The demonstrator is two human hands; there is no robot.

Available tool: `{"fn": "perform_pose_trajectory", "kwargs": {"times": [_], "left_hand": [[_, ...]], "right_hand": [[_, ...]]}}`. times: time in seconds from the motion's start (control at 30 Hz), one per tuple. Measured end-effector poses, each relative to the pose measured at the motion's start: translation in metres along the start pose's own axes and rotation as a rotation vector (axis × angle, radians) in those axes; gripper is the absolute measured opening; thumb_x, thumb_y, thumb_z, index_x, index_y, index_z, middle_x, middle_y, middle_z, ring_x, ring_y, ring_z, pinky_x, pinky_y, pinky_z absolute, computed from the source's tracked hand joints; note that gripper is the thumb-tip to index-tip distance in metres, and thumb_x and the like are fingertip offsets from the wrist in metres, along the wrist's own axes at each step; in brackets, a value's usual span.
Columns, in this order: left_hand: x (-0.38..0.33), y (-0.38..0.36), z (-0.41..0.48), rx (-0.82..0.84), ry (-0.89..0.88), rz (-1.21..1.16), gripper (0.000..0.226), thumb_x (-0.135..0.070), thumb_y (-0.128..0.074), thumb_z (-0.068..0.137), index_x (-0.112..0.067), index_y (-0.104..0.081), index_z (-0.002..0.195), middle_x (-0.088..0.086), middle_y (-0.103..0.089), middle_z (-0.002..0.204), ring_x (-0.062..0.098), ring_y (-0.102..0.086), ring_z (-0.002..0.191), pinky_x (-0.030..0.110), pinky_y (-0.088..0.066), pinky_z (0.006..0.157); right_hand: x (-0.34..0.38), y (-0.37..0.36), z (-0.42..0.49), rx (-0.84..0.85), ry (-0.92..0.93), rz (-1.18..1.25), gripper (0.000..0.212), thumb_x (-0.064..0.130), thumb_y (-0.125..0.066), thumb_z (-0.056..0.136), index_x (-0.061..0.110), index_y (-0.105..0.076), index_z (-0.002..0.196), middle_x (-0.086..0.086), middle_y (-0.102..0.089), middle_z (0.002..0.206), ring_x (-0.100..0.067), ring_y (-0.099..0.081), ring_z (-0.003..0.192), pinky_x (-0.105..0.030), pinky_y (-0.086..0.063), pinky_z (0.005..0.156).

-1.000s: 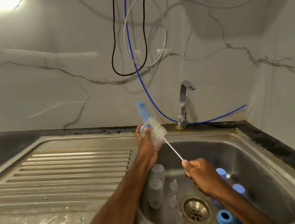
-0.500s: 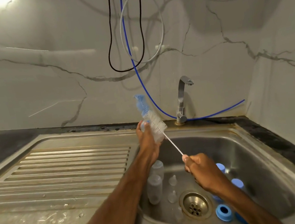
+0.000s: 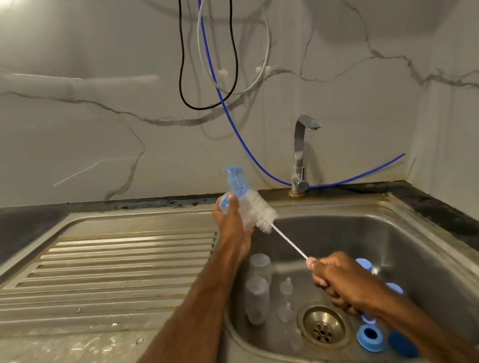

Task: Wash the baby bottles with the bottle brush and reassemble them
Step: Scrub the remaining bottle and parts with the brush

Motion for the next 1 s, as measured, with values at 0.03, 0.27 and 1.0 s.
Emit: {"fn": "perform_pose_trajectory", "kwargs": {"times": [0.03,0.27,1.0], "left_hand": [[0.003,-0.007,-0.005,0.047,0.019,0.015,0.046,-0.026,-0.060,0.103,-0.022,-0.041,0.145,0.019,-0.062,0.129,0.036,-0.068,0.112,0.052,-0.062,0.083],[0.002,-0.020,-0.005,0.116,0.015,0.002,0.050,-0.027,-0.063,0.100,0.000,-0.051,0.140,0.025,-0.064,0.132,0.036,-0.067,0.111,0.044,-0.061,0.079],[0.002,-0.028,-0.016,0.174,0.075,-0.021,0.036,-0.035,-0.039,0.110,-0.008,-0.060,0.121,0.016,-0.068,0.115,0.031,-0.065,0.105,0.045,-0.053,0.092]], "right_hand": [[0.003,0.004,0.004,-0.033,0.004,0.020,0.048,0.038,-0.042,0.107,0.016,-0.045,0.064,0.000,-0.030,0.049,-0.011,-0.022,0.037,-0.019,-0.017,0.038],[0.001,0.002,-0.001,0.017,-0.044,0.056,0.049,0.037,-0.041,0.107,0.016,-0.042,0.063,0.001,-0.029,0.049,-0.010,-0.020,0.038,-0.016,-0.017,0.038],[0.006,0.006,0.002,-0.030,-0.043,0.090,0.049,0.038,-0.040,0.108,0.018,-0.043,0.063,0.002,-0.031,0.049,-0.010,-0.023,0.037,-0.016,-0.018,0.039]]}}
Point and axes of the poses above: each hand's wrist, its own z-axis towards the middle knuckle, its own y-axis out of the back of the hand, x = y × z, the point moved 10 cm from there along z, towards the middle knuckle
